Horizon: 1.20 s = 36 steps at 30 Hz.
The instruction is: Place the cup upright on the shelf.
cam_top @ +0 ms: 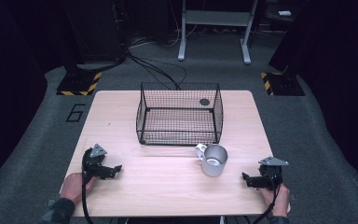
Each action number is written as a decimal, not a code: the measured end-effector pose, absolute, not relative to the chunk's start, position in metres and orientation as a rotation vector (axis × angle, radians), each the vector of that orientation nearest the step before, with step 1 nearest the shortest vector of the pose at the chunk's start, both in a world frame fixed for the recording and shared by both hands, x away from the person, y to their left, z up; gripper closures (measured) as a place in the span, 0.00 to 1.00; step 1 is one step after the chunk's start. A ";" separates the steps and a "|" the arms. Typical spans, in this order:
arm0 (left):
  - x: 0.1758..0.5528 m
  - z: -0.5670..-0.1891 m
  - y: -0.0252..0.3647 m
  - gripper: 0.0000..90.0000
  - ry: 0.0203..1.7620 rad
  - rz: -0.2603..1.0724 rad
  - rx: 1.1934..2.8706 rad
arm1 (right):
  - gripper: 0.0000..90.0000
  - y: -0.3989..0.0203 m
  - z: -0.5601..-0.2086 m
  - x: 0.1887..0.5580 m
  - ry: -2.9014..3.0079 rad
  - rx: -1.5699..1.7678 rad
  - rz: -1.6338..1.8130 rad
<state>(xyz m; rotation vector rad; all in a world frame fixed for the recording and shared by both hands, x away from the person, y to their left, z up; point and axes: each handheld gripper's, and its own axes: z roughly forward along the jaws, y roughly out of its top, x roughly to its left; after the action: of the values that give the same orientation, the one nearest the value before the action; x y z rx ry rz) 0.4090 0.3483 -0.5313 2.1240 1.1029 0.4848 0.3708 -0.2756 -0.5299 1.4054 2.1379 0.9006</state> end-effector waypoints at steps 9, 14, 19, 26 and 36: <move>0.410 -0.531 0.349 0.00 1.096 0.487 2.128 | 0.00 -0.275 -0.530 0.371 2.132 1.406 0.907; 0.412 -0.532 0.346 0.00 1.106 0.496 2.111 | 0.00 -0.275 -0.530 0.371 2.132 1.406 0.907; 0.412 -0.531 0.347 0.00 1.109 0.492 2.117 | 0.00 -0.275 -0.530 0.371 2.130 1.405 0.906; 0.412 -0.531 0.347 0.00 1.107 0.493 2.119 | 0.00 -0.273 -0.527 0.370 2.152 1.417 0.927; 0.412 -0.531 0.347 0.00 1.101 0.493 2.130 | 0.00 -0.267 -0.494 0.359 2.125 1.397 1.085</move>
<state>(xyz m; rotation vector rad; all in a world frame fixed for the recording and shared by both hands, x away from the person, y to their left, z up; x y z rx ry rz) 0.4124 0.3472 -0.5310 2.1298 1.1008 0.4929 0.3592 -0.2667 -0.4939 1.3974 2.1246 1.0854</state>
